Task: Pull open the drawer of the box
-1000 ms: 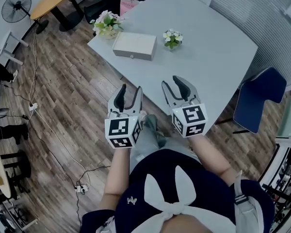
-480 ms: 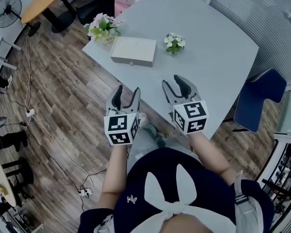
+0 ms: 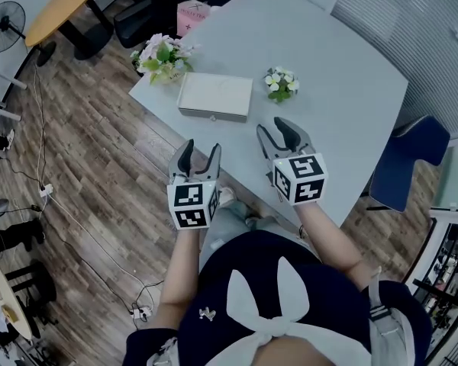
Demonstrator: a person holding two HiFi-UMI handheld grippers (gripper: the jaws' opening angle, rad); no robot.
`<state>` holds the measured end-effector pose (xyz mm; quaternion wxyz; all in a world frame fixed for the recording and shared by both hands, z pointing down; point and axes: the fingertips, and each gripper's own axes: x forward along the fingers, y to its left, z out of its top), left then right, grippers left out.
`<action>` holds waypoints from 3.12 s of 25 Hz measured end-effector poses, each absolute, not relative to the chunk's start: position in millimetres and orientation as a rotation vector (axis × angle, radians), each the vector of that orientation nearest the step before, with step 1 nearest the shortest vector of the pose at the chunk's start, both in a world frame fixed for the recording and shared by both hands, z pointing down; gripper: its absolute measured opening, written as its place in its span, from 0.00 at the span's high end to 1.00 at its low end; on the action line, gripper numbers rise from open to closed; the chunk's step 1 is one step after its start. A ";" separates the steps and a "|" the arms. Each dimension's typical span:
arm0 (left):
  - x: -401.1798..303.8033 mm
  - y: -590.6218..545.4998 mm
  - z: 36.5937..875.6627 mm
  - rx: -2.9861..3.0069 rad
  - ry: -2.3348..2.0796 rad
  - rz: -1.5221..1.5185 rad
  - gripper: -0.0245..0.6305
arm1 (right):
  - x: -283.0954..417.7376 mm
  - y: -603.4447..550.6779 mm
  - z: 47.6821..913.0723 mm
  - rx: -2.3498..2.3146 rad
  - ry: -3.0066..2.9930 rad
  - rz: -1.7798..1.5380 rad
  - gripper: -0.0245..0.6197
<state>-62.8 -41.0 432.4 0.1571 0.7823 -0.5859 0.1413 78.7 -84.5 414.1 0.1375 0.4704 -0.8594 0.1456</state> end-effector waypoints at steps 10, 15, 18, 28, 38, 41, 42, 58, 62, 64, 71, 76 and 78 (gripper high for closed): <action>-74.4 -70.6 456.4 2.271 -1.540 0.441 0.59 | 65.9 -127.9 438.5 1.431 -2.390 0.468 0.69; -81.8 -78.5 464.3 2.277 -1.508 0.458 0.60 | 64.4 -143.0 454.6 1.442 -2.344 0.525 0.69; -83.9 -80.7 469.8 2.264 -1.500 0.456 0.60 | 66.0 -149.8 464.7 1.441 -2.324 0.576 0.70; -89.0 -99.4 495.0 2.216 -1.466 0.458 0.60 | 56.4 -182.0 497.7 1.389 -2.266 0.681 0.70; -83.7 -122.9 532.6 2.157 -1.412 0.514 0.60 | 54.8 -214.4 544.0 1.295 -2.188 0.758 0.71; -82.2 -127.1 541.2 2.133 -1.404 0.525 0.60 | 54.2 -222.3 557.9 1.278 -2.173 0.806 0.71; -82.1 -129.0 543.6 2.126 -1.403 0.527 0.60 | 54.3 -224.7 561.7 1.276 -2.168 0.819 0.72; -76.3 -150.0 598.5 2.038 -1.353 0.592 0.60 | 55.0 -242.3 595.5 1.310 -2.107 0.955 0.80; -74.4 -151.9 606.9 2.032 -1.346 0.617 0.60 | 53.6 -239.7 599.0 1.312 -2.115 0.953 0.80; -75.4 -154.1 611.3 2.027 -1.348 0.628 0.60 | 52.5 -239.3 600.1 1.313 -2.120 0.947 0.80; -72.9 -162.0 627.1 2.009 -1.330 0.650 0.60 | 51.7 -239.4 601.6 1.328 -2.136 0.968 0.81; -70.4 -167.8 631.1 2.007 -1.334 0.665 0.65 | 52.0 -239.1 601.7 1.345 -2.138 0.983 0.81; -69.3 -168.7 633.2 2.007 -1.330 0.672 0.66 | 52.3 -238.5 602.0 1.352 -2.138 0.996 0.81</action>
